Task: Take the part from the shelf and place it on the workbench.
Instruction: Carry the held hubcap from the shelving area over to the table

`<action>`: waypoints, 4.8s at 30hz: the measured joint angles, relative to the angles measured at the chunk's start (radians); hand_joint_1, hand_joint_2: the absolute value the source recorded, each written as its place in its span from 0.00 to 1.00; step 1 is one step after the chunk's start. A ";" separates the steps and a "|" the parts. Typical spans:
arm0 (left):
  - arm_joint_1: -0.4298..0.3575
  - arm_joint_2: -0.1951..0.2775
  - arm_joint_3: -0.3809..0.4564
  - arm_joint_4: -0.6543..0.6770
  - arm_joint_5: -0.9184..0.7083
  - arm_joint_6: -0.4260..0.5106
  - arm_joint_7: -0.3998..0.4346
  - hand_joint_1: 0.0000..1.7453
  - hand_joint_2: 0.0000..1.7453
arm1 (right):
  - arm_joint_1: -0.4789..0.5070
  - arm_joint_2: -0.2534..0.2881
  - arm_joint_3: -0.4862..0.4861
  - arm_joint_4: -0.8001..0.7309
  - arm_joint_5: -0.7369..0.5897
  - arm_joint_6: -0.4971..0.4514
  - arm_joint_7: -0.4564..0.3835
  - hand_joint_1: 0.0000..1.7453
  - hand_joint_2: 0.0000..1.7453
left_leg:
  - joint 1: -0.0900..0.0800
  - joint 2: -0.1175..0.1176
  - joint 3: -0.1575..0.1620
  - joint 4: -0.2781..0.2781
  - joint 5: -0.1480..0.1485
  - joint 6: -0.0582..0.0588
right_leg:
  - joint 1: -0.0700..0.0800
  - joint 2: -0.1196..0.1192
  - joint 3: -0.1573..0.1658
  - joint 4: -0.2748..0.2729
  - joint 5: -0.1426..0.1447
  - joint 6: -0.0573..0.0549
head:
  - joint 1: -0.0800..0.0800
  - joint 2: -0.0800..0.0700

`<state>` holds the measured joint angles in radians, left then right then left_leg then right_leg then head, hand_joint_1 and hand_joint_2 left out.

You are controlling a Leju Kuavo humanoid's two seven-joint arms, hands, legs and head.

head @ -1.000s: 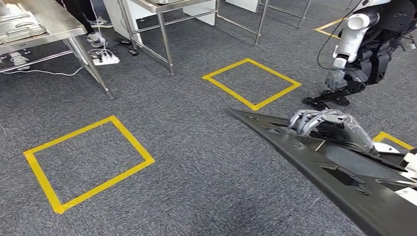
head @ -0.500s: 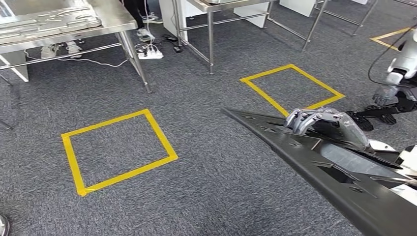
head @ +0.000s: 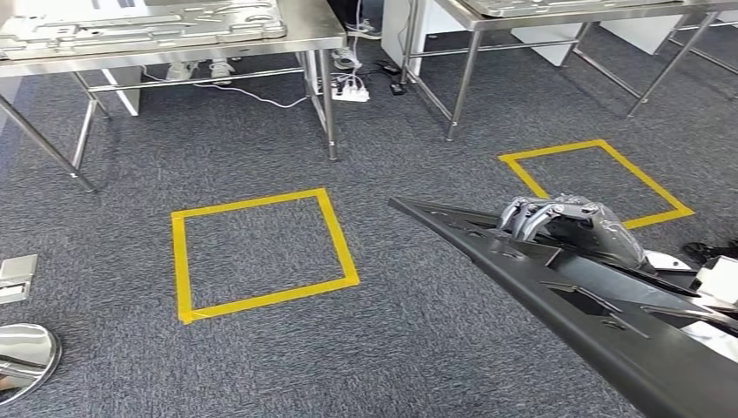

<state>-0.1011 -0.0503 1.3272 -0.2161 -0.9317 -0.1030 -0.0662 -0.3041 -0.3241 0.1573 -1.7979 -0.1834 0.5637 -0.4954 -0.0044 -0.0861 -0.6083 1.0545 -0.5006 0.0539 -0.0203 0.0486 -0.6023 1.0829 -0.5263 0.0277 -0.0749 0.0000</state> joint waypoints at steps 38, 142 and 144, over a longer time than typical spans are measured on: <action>0.001 -0.008 0.009 0.001 0.039 -0.022 -0.007 0.00 1.00 | 0.005 -0.005 0.011 0.007 -0.022 -0.012 0.024 1.00 1.00 | 0.000 0.048 0.006 -0.002 -0.011 -0.001 | 0.007 -0.042 0.024 -0.047 0.000 0.001 | -0.002 0.000; 0.001 -0.026 0.017 0.001 0.028 -0.036 -0.007 0.00 1.00 | -0.012 0.006 0.005 0.032 -0.037 -0.009 0.037 1.00 1.00 | 0.008 0.075 0.069 -0.005 -0.066 -0.017 | 0.004 -0.053 -0.018 -0.006 0.031 0.000 | -0.004 0.000; -0.001 -0.026 0.017 0.001 0.027 -0.035 -0.006 0.00 1.00 | -0.015 0.006 0.004 0.032 -0.037 -0.009 0.037 1.00 1.00 | 0.007 0.076 0.070 -0.007 -0.072 -0.027 | 0.008 -0.051 -0.008 -0.029 0.018 -0.006 | -0.003 0.000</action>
<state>-0.1024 -0.0759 1.3439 -0.2152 -0.9047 -0.1378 -0.0725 -0.3192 -0.3178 0.1612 -1.7658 -0.2201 0.5545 -0.4582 0.0029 -0.0102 -0.5383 1.0470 -0.5723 0.0272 -0.0119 -0.0025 -0.6105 1.0536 -0.5083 0.0215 -0.0783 0.0000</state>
